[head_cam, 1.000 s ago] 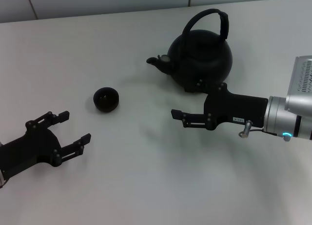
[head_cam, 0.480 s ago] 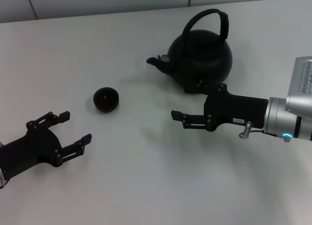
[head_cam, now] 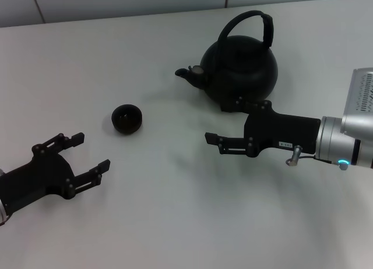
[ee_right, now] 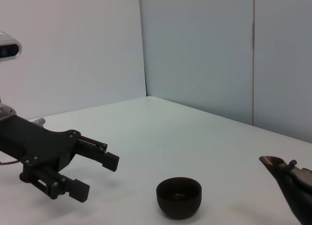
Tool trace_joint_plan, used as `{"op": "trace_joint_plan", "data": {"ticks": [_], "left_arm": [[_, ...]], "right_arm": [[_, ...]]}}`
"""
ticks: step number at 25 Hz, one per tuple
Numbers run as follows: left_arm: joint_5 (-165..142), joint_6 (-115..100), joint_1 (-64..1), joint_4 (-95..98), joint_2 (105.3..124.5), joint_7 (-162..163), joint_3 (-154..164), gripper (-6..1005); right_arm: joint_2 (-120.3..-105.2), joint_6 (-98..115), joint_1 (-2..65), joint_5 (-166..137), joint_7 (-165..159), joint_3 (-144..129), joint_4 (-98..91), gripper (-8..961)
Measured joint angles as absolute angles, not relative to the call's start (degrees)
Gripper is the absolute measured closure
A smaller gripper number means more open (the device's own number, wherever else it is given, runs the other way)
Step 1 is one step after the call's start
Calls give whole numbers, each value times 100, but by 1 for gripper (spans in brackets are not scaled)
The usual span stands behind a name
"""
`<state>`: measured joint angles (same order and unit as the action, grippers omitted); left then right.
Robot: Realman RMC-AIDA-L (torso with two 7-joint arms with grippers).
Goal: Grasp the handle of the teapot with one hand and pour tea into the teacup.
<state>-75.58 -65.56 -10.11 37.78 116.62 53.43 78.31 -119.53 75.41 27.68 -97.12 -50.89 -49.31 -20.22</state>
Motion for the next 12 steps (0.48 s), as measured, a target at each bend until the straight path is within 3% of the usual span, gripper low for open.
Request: {"op": "trace_joint_plan", "data": {"ticks": [12], "left_arm": [[-7559,-6556,-1020,3789,11673,5344,7831,199]], "right_arm": [[-11953,7541,2758,-9712,-5095,-4931,-2022,128]]}}
